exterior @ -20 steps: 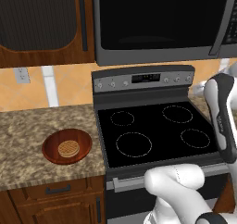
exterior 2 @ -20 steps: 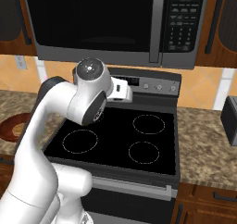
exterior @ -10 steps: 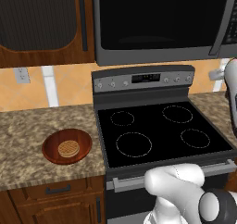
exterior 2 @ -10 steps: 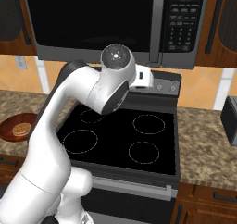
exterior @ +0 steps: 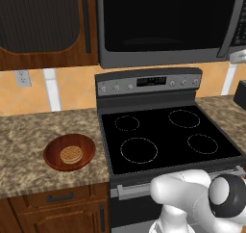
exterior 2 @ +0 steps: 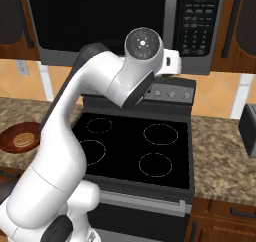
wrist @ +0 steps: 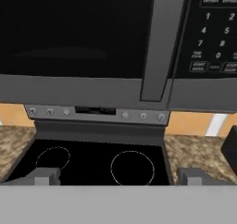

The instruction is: Open the microwave, place the bowl with waffle inside the microwave, then close the microwave door and turn it on.

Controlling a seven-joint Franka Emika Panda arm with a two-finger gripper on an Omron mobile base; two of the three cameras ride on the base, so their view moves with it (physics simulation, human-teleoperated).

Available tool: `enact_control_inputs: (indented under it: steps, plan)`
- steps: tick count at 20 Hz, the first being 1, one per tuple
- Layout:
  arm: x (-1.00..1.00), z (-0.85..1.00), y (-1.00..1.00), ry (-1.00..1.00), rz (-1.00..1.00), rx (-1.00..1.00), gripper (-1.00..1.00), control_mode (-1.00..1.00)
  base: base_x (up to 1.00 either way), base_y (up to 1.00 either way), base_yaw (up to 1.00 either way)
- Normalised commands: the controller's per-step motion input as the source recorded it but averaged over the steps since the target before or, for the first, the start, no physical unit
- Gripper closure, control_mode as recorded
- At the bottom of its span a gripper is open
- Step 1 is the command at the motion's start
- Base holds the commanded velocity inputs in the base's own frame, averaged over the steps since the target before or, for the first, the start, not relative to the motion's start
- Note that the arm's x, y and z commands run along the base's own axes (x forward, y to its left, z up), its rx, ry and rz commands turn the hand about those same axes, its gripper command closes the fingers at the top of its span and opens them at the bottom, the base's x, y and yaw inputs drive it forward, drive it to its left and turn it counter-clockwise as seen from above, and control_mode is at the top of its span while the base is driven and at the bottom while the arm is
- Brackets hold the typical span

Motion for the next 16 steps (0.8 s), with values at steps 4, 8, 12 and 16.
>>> enact_control_inputs:
  steps: [4, 8, 12, 16]
  plan:
    - [0.11, 0.58, -0.26, -0.15, -0.03, 0.0, -1.0, -1.0, 0.0, 0.0, 0.0]
    - [0.18, 0.54, -0.13, -0.12, -0.07, 0.0, -1.0, -1.0, 0.0, 0.0, 0.0]
    - [0.27, 0.41, -0.04, -0.06, 0.0, 0.02, -1.0, -1.0, 0.0, 0.0, 0.0]
    - [0.35, 0.26, -0.01, 0.0, 0.0, 0.04, -1.0, -1.0, 0.0, 0.0, 0.0]
